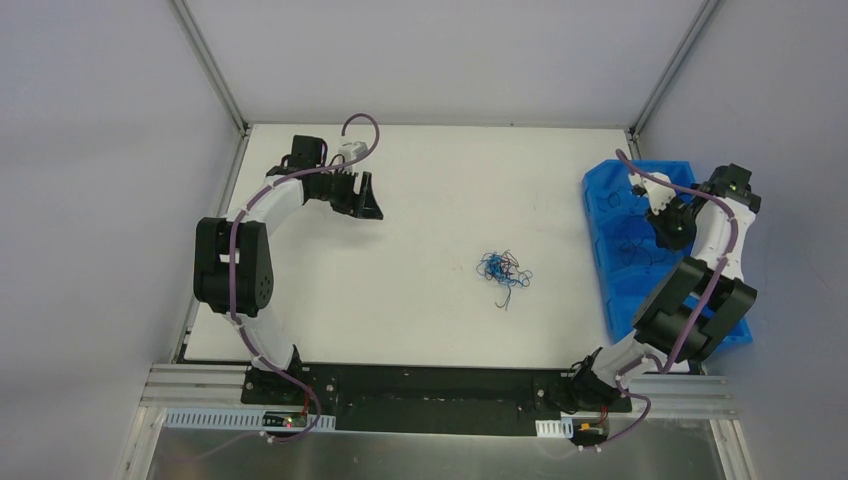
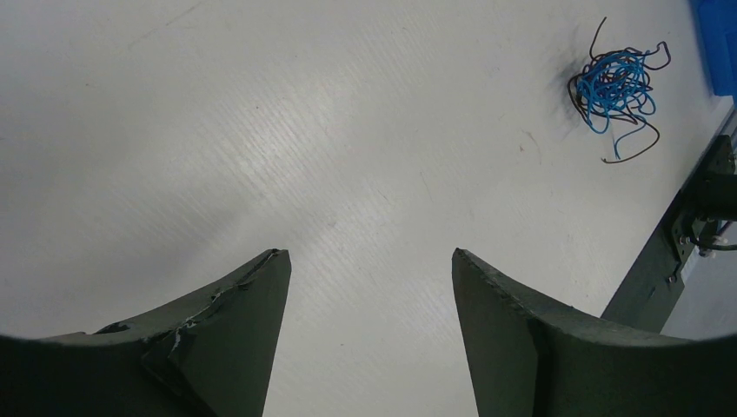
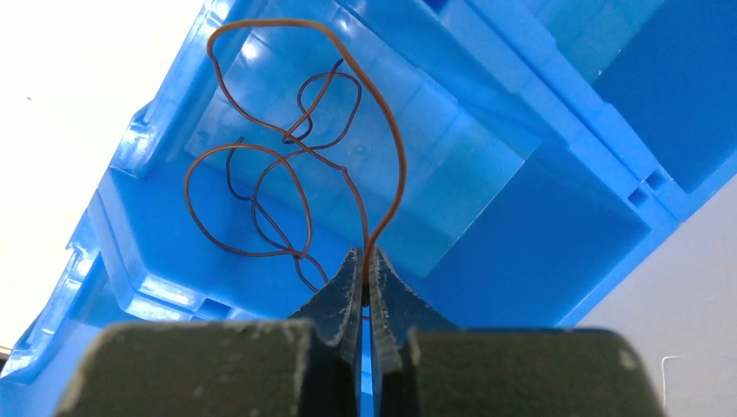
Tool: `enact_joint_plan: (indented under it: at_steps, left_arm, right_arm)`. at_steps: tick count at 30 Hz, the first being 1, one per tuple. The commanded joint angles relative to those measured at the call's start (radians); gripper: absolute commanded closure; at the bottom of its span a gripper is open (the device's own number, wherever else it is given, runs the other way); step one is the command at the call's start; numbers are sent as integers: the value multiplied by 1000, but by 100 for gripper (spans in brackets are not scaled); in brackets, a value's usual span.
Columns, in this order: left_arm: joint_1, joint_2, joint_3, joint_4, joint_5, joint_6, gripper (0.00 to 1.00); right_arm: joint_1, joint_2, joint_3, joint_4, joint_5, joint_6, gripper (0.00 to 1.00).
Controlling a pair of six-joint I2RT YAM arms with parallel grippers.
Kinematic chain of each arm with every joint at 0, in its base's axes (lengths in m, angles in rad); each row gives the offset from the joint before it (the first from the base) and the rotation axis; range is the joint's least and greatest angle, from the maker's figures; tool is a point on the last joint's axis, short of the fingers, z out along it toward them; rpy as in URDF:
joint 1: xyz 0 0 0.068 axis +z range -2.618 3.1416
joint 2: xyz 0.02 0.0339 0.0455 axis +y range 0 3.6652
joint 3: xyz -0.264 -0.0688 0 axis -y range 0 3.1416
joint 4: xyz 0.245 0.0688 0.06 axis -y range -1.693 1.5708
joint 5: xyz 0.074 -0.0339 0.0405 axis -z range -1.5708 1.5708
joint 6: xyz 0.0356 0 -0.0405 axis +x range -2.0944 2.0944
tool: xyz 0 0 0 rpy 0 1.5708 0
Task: Untangle the cables
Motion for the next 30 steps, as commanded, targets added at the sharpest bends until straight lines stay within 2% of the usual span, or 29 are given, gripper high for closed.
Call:
enact_joint_plan:
  at_steps: [1,6,7,10,11,15,21,25,30]
  left_arm:
    - [-2,-40,-16,13,15,24,30]
    - [-4,-38,-16,12,11,24,30]
    - [-5,-37,-14,12,12,23,30]
    - [-7,-35,-11,14,9,24,30]
    - [-9,-34,-10,13,9,24,30]
    - [-17,-27,-9,13,16,29,30]
    - [-83,-10,1,50,49,49,31]
    - [-193,64,61,154,100,-35,33]
    - [-329,216,170,391,203,-291,38]
  right_arm:
    - [-13,4,30,-50,20,-24,99]
    - [-14,14,37,-58,46,-12,93]
    - [-13,16,41,-59,49,-6,88]
    - [-14,25,81,-83,43,40,55]
    - [-13,27,101,-98,36,52,50]
    - [-13,28,163,-125,23,102,47]
    - [37,-33,241,-243,-71,226,28]
    - [205,-78,216,-263,-96,487,25]
    - [421,-35,155,-264,-183,816,29]
